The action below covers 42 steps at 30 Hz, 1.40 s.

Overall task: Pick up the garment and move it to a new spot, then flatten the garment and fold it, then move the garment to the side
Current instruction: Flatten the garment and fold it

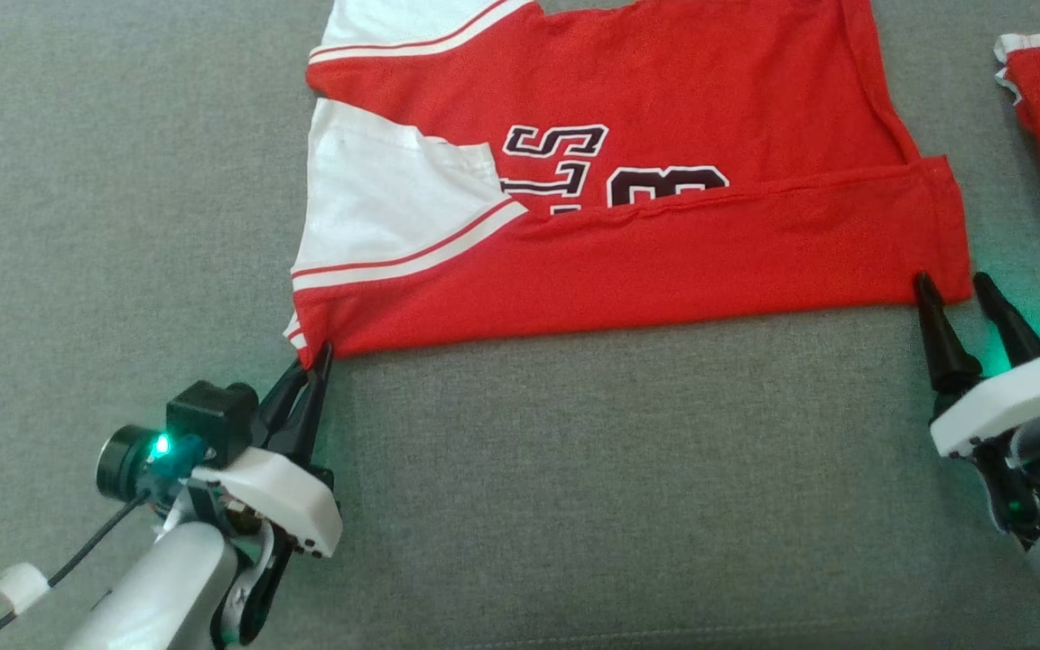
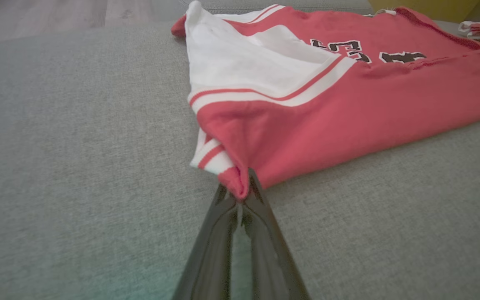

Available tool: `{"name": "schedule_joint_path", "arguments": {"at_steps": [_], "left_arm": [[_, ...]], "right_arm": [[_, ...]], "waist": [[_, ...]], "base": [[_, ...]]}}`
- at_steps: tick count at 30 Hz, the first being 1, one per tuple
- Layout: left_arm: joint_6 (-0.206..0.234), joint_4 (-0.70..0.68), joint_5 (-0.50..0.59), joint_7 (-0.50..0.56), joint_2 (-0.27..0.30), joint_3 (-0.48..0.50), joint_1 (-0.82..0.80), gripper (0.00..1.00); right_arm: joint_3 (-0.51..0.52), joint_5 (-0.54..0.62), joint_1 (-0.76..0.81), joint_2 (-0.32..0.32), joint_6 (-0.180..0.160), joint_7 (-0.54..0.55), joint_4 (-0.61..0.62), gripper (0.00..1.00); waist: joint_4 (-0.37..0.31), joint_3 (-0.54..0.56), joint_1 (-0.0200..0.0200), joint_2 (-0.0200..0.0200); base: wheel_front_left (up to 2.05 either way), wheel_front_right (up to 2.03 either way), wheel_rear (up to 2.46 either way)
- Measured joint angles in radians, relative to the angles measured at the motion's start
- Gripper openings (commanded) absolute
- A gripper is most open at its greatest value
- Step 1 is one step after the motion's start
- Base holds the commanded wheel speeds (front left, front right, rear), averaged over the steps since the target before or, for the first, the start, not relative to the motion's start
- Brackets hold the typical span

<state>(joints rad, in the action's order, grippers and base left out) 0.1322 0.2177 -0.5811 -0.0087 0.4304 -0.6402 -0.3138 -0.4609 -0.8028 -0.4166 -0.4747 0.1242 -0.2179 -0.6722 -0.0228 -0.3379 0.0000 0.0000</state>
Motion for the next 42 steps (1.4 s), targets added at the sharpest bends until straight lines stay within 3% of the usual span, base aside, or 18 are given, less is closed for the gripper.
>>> {"name": "schedule_joint_path", "arguments": {"at_steps": [1, 2, 7, 15, 28, 29, 30, 31, 32, 38, 42], "left_arm": [[0.000, -0.001, 0.000, -0.003, 0.000, 0.000, 0.000, 0.00], [0.000, -0.001, 0.000, -0.003, 0.001, 0.000, 0.000, 0.00], [-0.009, -0.002, 0.000, -0.023, 0.002, -0.001, 0.015, 0.00], [-0.007, -0.038, -0.027, -0.047, 0.005, -0.004, 0.107, 0.00], [0.033, -0.096, -0.090, -0.045, 0.021, -0.013, 0.307, 0.00], [0.034, -0.096, -0.095, -0.043, 0.021, -0.014, 0.312, 0.00], [0.029, -0.096, -0.101, -0.034, 0.022, -0.016, 0.315, 0.00], [0.020, -0.096, -0.110, -0.028, 0.021, -0.020, 0.317, 0.44], [0.016, -0.095, -0.115, -0.023, 0.022, -0.026, 0.317, 1.00], [0.016, -0.098, -0.112, -0.023, 0.042, -0.025, 0.309, 1.00], [0.017, -0.137, -0.072, 0.004, 0.099, -0.003, 0.233, 1.00]], "right_arm": [[-0.013, -0.009, -0.008, -0.001, 0.000, 0.002, -0.003, 0.23], [-0.025, -0.019, -0.013, -0.001, 0.000, 0.002, -0.003, 0.00], [-0.074, -0.047, -0.013, -0.010, 0.000, 0.001, -0.005, 0.00], [-0.111, -0.086, 0.079, -0.080, 0.000, -0.012, 0.049, 0.00], [-0.121, -0.120, 0.310, -0.139, 0.000, -0.023, 0.156, 0.00], [-0.120, -0.123, 0.322, -0.139, 0.000, -0.022, 0.160, 0.22], [-0.116, -0.125, 0.331, -0.139, 0.000, -0.021, 0.164, 0.73], [-0.114, -0.126, 0.333, -0.139, 0.000, -0.020, 0.168, 1.00], [-0.108, -0.134, 0.335, -0.138, 0.000, -0.020, 0.176, 1.00], [-0.078, -0.140, 0.334, -0.148, 0.000, -0.020, 0.236, 1.00], [-0.034, -0.104, 0.333, -0.166, 0.000, -0.023, 0.274, 1.00]], "waist": [[0.002, 0.003, 0.0000, 0.0000], [0.004, 0.006, 0.0000, 0.0000], [0.012, 0.032, 0.0000, 0.0000], [0.013, 0.101, 0.0000, 0.0000], [0.007, 0.171, -0.0002, 0.0000], [0.006, 0.171, -0.0002, 0.0000], [0.005, 0.170, -0.0002, 0.0000], [0.004, 0.169, -0.0002, 0.0000], [0.003, 0.168, -0.0001, 0.0000], [-0.017, 0.150, 0.0000, 0.0000], [-0.030, 0.132, 0.0000, 0.0000]], "base": [[0.00, 0.00, 0.00], [0.00, 0.00, 0.00], [0.00, 0.00, 0.00], [0.00, 0.00, 0.00], [0.00, 0.00, 0.00], [0.00, 0.00, 0.00], [0.00, 0.00, 0.00], [0.00, 0.00, 0.00], [0.00, 0.00, 0.00], [0.00, 0.00, 0.00], [0.00, 0.00, 0.00]]}}
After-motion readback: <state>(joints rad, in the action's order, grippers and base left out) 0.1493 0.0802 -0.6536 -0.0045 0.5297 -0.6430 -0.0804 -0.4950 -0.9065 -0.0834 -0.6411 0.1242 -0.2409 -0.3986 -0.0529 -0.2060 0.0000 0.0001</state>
